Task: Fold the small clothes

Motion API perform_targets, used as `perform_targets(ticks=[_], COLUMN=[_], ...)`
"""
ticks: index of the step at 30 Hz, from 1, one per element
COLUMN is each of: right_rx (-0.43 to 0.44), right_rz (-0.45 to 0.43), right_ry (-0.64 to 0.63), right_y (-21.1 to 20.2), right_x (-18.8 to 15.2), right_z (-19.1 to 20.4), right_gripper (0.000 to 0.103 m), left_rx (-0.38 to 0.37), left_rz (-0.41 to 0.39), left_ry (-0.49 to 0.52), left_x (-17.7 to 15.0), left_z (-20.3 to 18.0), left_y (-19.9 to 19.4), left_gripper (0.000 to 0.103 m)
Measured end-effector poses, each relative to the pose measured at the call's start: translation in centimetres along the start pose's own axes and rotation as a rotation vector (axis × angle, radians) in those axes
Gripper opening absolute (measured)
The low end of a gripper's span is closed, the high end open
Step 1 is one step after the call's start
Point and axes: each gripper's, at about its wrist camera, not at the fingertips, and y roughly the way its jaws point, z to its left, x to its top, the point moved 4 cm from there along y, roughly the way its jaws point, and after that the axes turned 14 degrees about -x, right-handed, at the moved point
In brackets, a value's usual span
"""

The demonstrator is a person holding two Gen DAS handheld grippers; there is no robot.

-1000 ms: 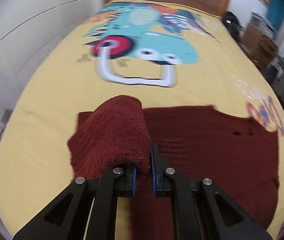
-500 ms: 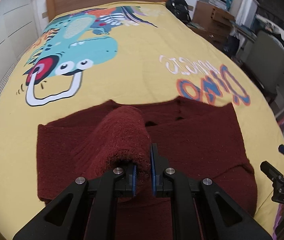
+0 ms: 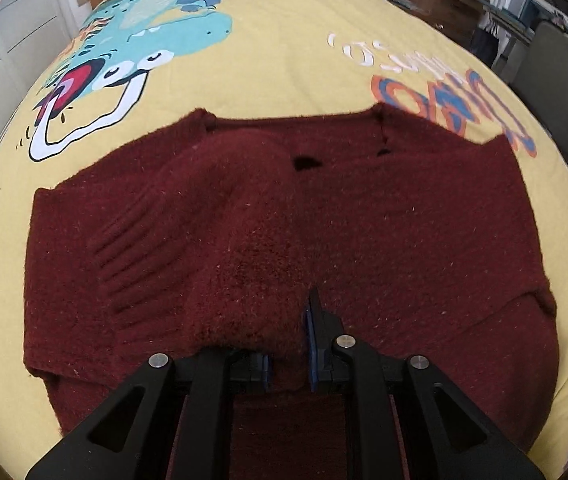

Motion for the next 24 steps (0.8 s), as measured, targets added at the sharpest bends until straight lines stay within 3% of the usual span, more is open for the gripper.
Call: perform_targets(ticks=[5, 7, 9, 11, 18, 21, 24], right_rx=[0.0, 0.0, 0.004, 0.008, 0.025, 0.033, 0.037], right_rz=[-0.008, -0.012, -0.015, -0.018, -0.015, -0.016, -0.02], right_ry=[0.001, 0.002, 0.005, 0.009, -0.007, -0.026, -0.04], right_y=[-0.4, -0.6, -0.8, -0.9, -1.3, -1.5, -1.7], right_x=[0.0, 0.1, 0.2, 0.2, -0.1, -0.2, -0.1], right_z=[-0.1, -0.2, -0.2, -0.1, 1.2, 2.1, 2.9], right_gripper=[0.103, 0.103, 0.103, 0.103, 0.103, 0.103, 0.103], left_rx=[-0.025, -0.025, -0.031, -0.029, -0.054, -0.023, 0.054], left_rz=[0.057, 0.052, 0.051, 0.063, 0.067, 0.049, 0.041], left_ry=[-0.028, -0.019, -0.008, 0.012, 0.02, 0.009, -0.025], left_x=[-0.1, -0.1, -0.1, -0.3, -2.4, -3.5, -4.5], left_z=[0.3, 0.1, -0.2, -0.3, 1.6, 3.5, 6.7], left_y=[0.7, 0.1, -0.6, -1.4, -4.3, -5.8, -7.1], left_gripper=[0.039, 0.057, 0.088, 0.099, 0.102, 0.102, 0.102])
